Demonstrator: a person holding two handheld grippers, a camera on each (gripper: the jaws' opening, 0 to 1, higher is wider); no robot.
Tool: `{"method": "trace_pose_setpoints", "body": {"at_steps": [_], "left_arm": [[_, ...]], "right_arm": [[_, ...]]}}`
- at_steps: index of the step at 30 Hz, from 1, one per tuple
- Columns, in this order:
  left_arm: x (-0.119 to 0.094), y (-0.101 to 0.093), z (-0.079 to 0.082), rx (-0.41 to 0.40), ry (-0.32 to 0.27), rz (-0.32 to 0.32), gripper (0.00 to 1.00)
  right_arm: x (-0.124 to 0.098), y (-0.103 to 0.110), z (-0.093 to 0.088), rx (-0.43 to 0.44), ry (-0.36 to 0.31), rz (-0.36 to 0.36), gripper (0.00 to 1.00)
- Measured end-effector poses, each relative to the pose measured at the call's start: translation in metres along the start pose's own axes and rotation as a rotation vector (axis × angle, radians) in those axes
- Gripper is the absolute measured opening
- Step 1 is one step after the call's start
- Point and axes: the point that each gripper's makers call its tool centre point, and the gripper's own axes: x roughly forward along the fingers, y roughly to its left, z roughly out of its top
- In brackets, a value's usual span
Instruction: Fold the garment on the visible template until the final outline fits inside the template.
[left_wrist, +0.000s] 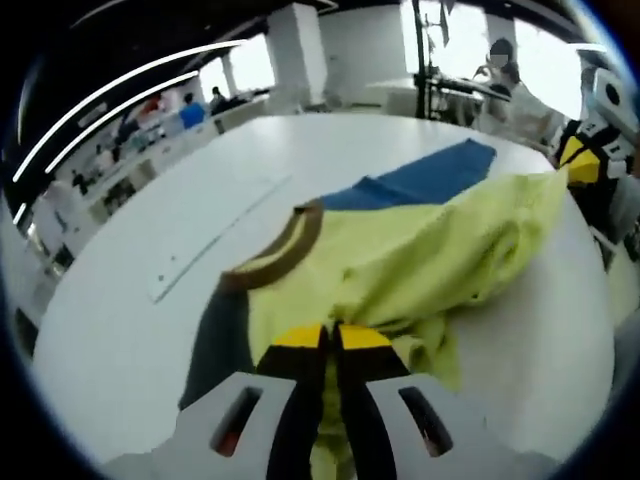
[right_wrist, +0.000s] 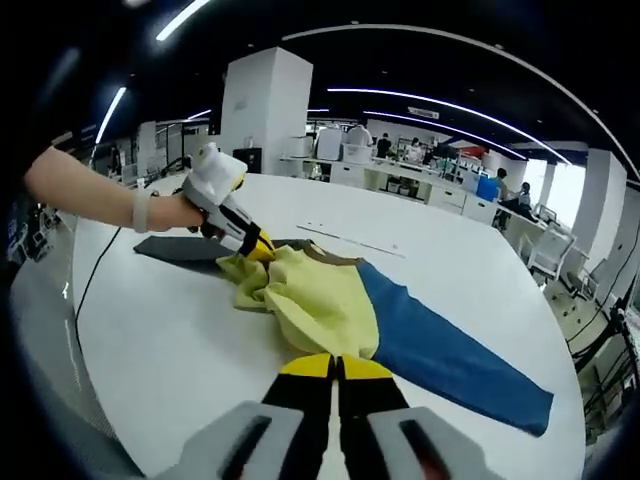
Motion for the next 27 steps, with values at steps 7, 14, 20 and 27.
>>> {"method": "trace_pose_setpoints", "body": {"at_steps": [7,14,20,27], "left_arm": [[0.014,0.003,-0.005,-0.004,0.017,-0.008,0.01],[0.016,0.002,-0.007,-0.027,0.01,-0.01,0.01],[0.01,0.003,-0.003,-0.043,-0.018,-0.013,0.02],[-0.009,0.008,0.008,-0.099,-0.091,-0.004,0.16]], "right_arm": [[0.006,-0.007,0.0,0.012,0.003,-0.013,0.0],[0.008,-0.007,0.001,0.012,0.003,-0.009,0.0],[0.008,-0.006,-0.001,0.008,0.009,-0.007,0.0],[0.006,-0.005,-0.004,0.015,0.014,-0.005,0.0]]}}
